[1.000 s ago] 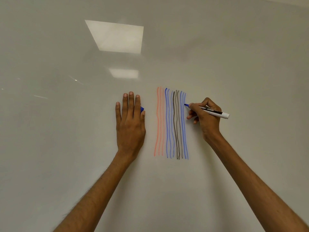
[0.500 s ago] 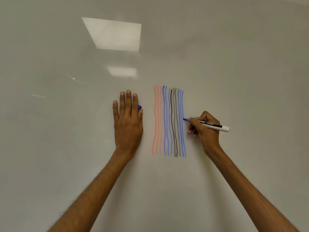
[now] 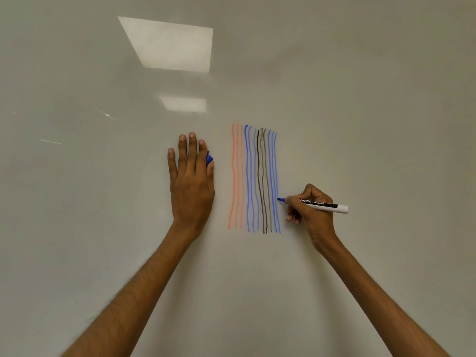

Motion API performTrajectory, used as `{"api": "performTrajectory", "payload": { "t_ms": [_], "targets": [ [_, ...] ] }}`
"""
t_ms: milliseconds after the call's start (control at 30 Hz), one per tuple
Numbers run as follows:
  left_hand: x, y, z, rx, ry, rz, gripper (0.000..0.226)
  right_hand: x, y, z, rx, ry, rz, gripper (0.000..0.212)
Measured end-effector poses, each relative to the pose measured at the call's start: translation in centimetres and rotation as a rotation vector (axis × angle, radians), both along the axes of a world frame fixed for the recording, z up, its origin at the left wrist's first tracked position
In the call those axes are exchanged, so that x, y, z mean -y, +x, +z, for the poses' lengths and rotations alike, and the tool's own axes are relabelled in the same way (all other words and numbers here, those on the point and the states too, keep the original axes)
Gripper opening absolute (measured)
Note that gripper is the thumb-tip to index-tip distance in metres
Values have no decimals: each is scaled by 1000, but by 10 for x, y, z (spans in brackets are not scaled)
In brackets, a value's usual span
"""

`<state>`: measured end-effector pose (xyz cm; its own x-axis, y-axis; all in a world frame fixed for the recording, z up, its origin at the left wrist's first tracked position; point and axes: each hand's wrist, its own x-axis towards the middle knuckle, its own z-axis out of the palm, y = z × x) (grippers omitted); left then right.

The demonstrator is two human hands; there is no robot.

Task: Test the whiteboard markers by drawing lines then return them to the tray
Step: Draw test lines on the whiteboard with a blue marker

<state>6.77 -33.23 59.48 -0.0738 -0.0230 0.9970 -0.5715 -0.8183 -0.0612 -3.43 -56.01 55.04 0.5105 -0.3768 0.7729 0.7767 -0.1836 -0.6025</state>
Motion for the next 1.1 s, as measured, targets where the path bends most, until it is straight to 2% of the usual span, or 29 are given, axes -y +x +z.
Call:
{"api": "performTrajectory", "payload": {
  "t_ms": [333, 767, 933, 1100],
  "targets": [
    [0, -1, 0, -3, 2, -25, 48, 6, -5, -24, -67, 10, -4, 40],
    [1, 0, -2, -11, 23, -40, 48, 11, -8, -52, -147, 13, -58, 32],
    [-1, -3, -4, -55, 63, -15, 46, 6, -13, -55, -160, 54, -46, 35],
    [-18, -11, -23, -120, 154, -50, 48, 7, -21, -57, -229, 127, 64, 22]
  ]
}}
